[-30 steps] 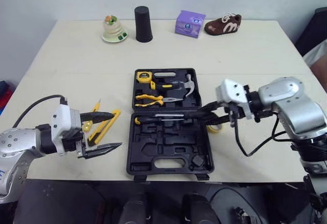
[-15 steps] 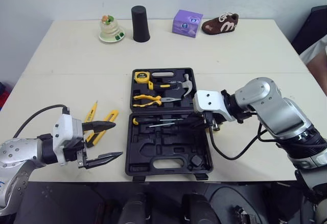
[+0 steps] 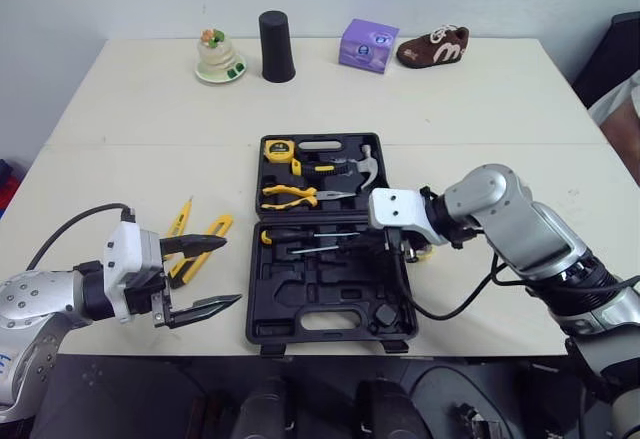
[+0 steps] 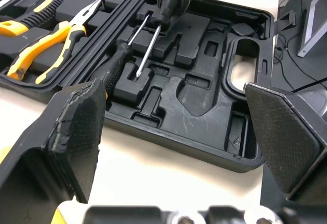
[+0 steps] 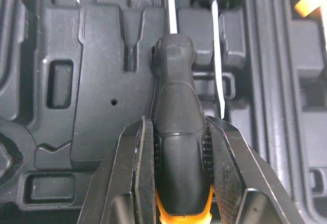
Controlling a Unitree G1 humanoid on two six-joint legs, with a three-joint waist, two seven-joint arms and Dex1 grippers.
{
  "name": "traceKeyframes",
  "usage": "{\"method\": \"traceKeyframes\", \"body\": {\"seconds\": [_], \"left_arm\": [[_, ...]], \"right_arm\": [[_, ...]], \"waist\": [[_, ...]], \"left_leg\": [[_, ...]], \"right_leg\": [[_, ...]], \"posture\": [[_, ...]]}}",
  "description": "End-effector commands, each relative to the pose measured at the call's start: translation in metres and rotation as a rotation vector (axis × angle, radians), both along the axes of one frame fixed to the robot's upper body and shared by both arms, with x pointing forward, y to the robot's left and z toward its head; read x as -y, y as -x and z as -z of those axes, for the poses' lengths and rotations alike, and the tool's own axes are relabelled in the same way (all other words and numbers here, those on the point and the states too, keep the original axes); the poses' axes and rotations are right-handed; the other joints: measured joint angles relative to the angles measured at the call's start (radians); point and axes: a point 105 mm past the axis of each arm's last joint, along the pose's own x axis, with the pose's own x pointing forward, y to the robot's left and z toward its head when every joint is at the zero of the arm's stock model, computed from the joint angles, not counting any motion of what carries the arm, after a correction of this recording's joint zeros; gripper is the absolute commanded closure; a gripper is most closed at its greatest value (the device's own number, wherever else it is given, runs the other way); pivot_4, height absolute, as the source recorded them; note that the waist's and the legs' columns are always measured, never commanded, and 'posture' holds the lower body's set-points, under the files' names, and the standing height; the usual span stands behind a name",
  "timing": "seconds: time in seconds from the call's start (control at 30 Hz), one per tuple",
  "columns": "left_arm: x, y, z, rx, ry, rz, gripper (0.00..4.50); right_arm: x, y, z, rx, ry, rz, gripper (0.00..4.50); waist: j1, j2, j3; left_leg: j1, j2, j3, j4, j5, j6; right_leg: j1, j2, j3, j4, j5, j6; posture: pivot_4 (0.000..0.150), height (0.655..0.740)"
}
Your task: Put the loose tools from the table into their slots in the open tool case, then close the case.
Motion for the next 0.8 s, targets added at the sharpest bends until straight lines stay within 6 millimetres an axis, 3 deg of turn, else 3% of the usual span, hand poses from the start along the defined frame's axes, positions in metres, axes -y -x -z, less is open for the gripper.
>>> {"method": "traceKeyframes", "body": {"seconds": [0.03, 0.3, 0.5, 0.67, 0.8], "left_arm": [[-0.001, 0.003, -0.005, 0.029, -0.001, -0.003, 0.0], [0.0, 0.002, -0.004, 0.029, 0.001, -0.005, 0.0], [0.001, 0.003, -0.003, 0.026, 0.005, -0.006, 0.0], [0.0, 0.004, -0.001, 0.022, 0.006, -0.015, 0.0], [0.0, 0.004, -0.001, 0.026, 0.008, -0.02, 0.0]], "right_arm": [[-0.007, 0.007, -0.002, 0.023, 0.005, -0.028, 3.47], [-0.013, 0.006, -0.004, 0.047, -0.015, -0.029, 3.47], [-0.019, 0.004, -0.015, 0.076, -0.069, -0.066, 0.66], [-0.008, 0.001, -0.039, 0.057, -0.189, -0.102, 0.66], [-0.009, 0.006, -0.042, 0.012, -0.391, -0.187, 0.66]], "waist": [[0.0, 0.0, 0.0], [0.0, 0.0, 0.0], [-0.001, 0.0, 0.0], [0.0, 0.0, 0.0], [0.0, -0.001, -0.001]], "left_leg": [[0.0, 0.0, 0.0, 0.0, 0.0, 0.0], [0.0, 0.0, 0.0, 0.0, 0.0, 0.0], [0.0, 0.0, 0.0, 0.0, 0.0, 0.0], [0.0, 0.0, 0.0, 0.0, 0.0, 0.0], [0.0, 0.0, 0.0, 0.001, 0.0, 0.0]], "right_leg": [[0.0, 0.0, 0.0, 0.0, 0.0, 0.0], [0.0, 0.0, 0.0, 0.0, 0.0, 0.0], [0.0, 0.0, 0.0, 0.0, 0.0, 0.0], [0.0, 0.0, 0.0, 0.0, 0.0, 0.0], [0.0, 0.0, 0.0, 0.0, 0.0, 0.0]], "posture": [[0.15, 0.734], [0.15, 0.734], [0.15, 0.734], [0.15, 0.734], [0.15, 0.734]]}}
